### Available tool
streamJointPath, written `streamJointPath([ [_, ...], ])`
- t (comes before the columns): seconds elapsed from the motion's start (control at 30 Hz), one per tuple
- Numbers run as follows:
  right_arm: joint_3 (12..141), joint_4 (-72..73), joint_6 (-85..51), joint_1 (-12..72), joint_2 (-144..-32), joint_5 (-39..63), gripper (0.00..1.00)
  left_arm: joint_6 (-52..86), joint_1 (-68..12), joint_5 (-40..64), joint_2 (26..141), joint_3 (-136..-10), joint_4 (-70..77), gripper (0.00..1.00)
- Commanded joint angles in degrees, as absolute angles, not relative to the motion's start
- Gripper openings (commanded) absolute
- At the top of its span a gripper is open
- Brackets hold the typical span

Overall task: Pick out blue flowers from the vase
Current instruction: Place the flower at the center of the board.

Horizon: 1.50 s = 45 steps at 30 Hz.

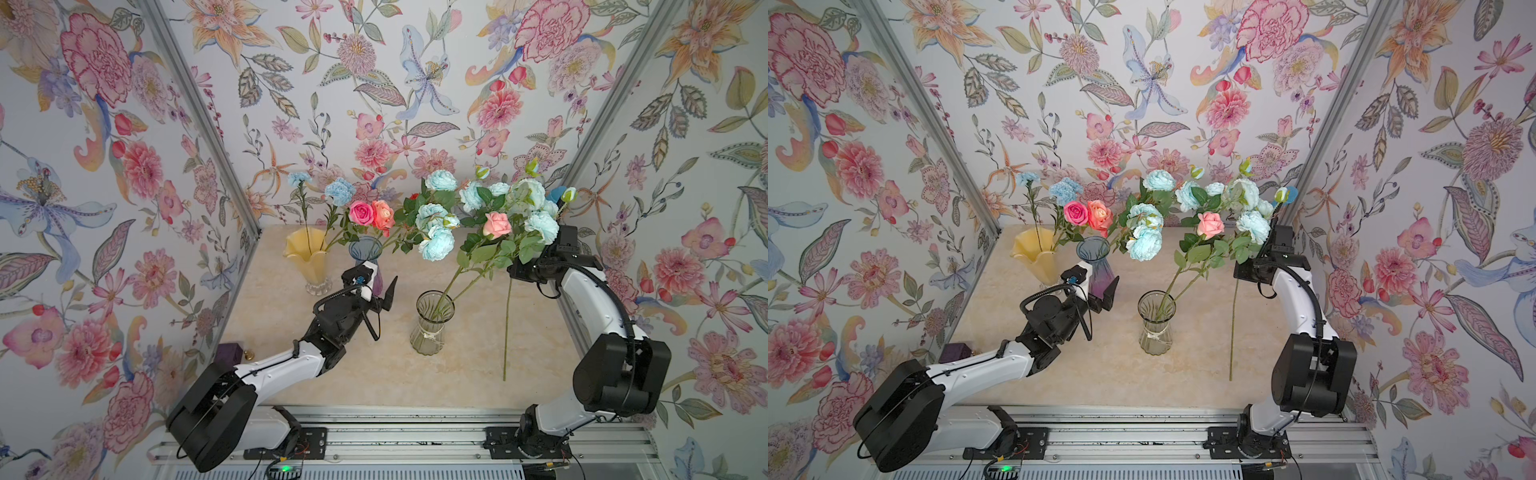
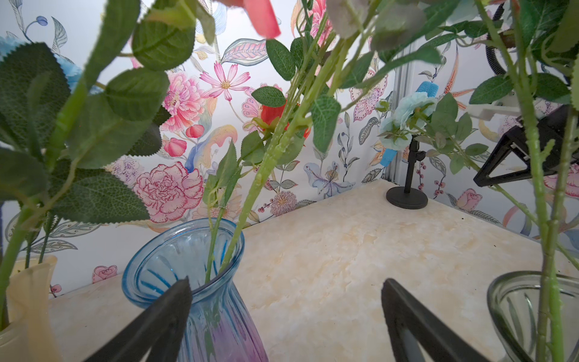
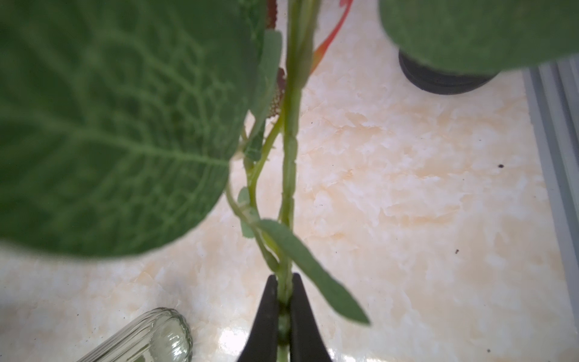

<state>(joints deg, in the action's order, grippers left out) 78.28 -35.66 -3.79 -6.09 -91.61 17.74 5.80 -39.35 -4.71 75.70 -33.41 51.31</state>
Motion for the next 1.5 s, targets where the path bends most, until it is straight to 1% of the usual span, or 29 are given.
streamJointPath([
  [0.0,81.08,-34.86,-1.55,-5.11,-96.37,13.7,0.0,4.68,-39.74,-3.47,76.11,-34.23,52.03,0.96],
  [0.17,83.66,-33.94,-0.14,-3.77,-105.09,8.98,0.0,4.58,-39.73,-3.1,75.98,-33.82,52.73,0.96],
  [0.37,86.92,-32.62,1.86,-1.95,-111.65,1.35,0.0,4.53,-39.73,-2.84,76.53,-34.27,52.39,0.96],
  [0.63,87.11,-28.77,2.55,-1.49,-116.62,-7.36,0.0,4.49,-39.73,-2.98,76.54,-34.2,52.12,0.96],
  [0.8,84.99,-24.65,2.16,-1.57,-116.83,-8.16,0.0,4.65,-39.78,-2.14,76.94,-34.38,52.21,0.96],
  [1.03,85.3,-24.17,1.93,-1.67,-119.64,-6.29,0.09,4.92,-39.73,-2.65,77.0,-33.94,53.38,0.96],
  [1.17,83.49,-22.41,1.59,-1.67,-118.43,-6.46,0.15,5.05,-39.73,-3.95,76.49,-32.12,56.82,0.95],
  [1.23,81.93,-20.99,1.32,-1.78,-116.94,-6.42,0.21,5.26,-39.73,-4.1,76.11,-31.73,57.46,0.94],
  [1.33,79.94,-19.06,0.91,-1.92,-114.68,-6.58,0.35,5.54,-39.73,-4.14,76.03,-31.64,57.46,0.93],
  [1.47,76.62,-16.1,-0.2,-2.2,-111.25,-6.47,0.44,5.63,-39.76,-4.13,76.11,-31.67,57.48,0.92],
])
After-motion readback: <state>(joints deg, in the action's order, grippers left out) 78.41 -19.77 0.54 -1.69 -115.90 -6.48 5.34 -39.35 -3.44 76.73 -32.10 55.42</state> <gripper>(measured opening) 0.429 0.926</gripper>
